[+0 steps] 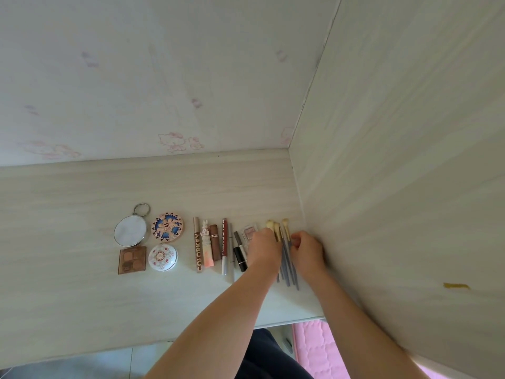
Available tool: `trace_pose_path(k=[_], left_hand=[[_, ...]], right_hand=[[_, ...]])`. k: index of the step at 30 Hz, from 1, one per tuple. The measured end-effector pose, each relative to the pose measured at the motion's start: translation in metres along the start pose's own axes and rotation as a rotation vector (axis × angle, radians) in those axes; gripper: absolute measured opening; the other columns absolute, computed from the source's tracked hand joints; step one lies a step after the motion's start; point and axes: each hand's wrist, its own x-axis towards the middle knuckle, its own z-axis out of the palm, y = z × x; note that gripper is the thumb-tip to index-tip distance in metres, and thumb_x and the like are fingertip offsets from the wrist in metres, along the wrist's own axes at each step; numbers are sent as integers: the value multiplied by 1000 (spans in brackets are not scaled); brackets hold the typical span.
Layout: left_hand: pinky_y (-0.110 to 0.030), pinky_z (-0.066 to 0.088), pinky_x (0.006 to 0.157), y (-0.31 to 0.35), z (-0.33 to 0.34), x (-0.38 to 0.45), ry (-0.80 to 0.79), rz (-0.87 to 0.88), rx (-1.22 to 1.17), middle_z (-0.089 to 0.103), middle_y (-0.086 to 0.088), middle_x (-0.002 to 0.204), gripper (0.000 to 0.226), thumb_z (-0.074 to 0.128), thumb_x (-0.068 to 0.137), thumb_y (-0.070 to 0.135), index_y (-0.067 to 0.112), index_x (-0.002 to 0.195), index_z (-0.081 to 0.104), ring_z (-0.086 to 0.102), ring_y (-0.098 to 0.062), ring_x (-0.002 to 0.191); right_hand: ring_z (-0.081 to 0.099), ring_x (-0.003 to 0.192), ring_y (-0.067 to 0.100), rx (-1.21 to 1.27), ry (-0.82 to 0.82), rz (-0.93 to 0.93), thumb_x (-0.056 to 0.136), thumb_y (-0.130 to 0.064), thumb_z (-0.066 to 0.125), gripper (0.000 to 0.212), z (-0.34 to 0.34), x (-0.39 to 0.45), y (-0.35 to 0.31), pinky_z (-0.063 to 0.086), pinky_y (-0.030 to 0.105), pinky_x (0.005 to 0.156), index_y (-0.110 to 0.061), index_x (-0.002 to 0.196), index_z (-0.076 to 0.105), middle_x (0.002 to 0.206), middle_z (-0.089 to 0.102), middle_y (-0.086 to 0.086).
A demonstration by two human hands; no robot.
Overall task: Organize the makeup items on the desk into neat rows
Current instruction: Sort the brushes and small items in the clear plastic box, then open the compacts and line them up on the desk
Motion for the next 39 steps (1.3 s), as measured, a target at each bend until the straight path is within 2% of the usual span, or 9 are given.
trace_pose_path(k=[7, 10, 18, 25, 28, 29, 33, 35, 39], left_hand=[[-35, 51, 62, -9, -10, -2, -30, -20, -80, 63, -20, 97, 14, 47, 91, 2, 0, 98, 58, 66, -31, 87], [-42, 54, 69, -13, -15, -3, -51, -13, -166, 62, -28, 96, 19, 49, 88, 0, -11, 99, 60, 64, -38, 91], [-43, 60, 67, -25, -19, -11, -191, -59, -445, 67, -19, 93, 12, 50, 90, 0, 6, 95, 59, 71, -29, 77], [-37, 59, 73, -44, -37, -18, -43, 48, -364, 69, -11, 94, 23, 50, 87, 3, 11, 98, 67, 69, -23, 78], [-18, 49, 51, -56, -53, -23, 35, 118, -290, 65, 2, 83, 24, 50, 90, 7, 16, 104, 67, 59, -5, 60], [-17, 45, 47, -61, -60, -26, 67, 144, -255, 64, 3, 80, 23, 49, 91, 10, 17, 103, 66, 55, -3, 56], [-35, 54, 64, -87, -81, -34, 216, 212, -103, 70, -5, 82, 20, 47, 93, 18, 17, 99, 66, 63, -22, 71], [-40, 54, 65, -101, -92, -38, 240, 221, -72, 69, -6, 81, 19, 48, 92, 17, 17, 98, 66, 65, -26, 75], [-34, 51, 65, -136, -119, -42, 313, 218, 39, 70, -2, 89, 22, 47, 93, 16, 19, 107, 64, 65, -23, 84]], right_hand=[[63, 97, 26, -8, -22, 7, 89, -5, 55, 23, -3, -5, -6, 40, 19, 73, -5, 111, 62, 104, 68, 12], [63, 101, 28, -5, -28, 16, 89, -6, 56, 27, -6, -6, -7, 41, 21, 76, -4, 116, 61, 108, 67, 14], [62, 100, 29, -20, -75, 12, 91, -9, 55, 24, -12, -13, -10, 45, 26, 79, -4, 114, 60, 109, 66, 14], [62, 100, 28, -144, -73, -64, 95, -13, 50, 24, -19, -22, -16, 40, 22, 74, -5, 116, 58, 107, 65, 13], [58, 98, 29, -250, -70, -178, 96, -16, 45, 21, -20, -27, -21, 43, 28, 76, -6, 111, 56, 109, 61, 12], [57, 97, 29, -283, -72, -219, 96, -17, 43, 20, -19, -29, -24, 43, 30, 75, -7, 109, 54, 108, 59, 12], [52, 101, 27, -390, -78, -345, 97, -22, 41, 25, -13, -39, -45, 42, 33, 76, -9, 117, 50, 110, 53, 9], [50, 108, 25, -397, -83, -401, 97, -22, 42, 31, -5, -44, -60, 43, 33, 81, -11, 125, 48, 118, 52, 8], [49, 112, 23, -401, -95, -492, 98, -21, 41, 31, 16, -55, -93, 43, 34, 87, -14, 127, 48, 123, 52, 5]])
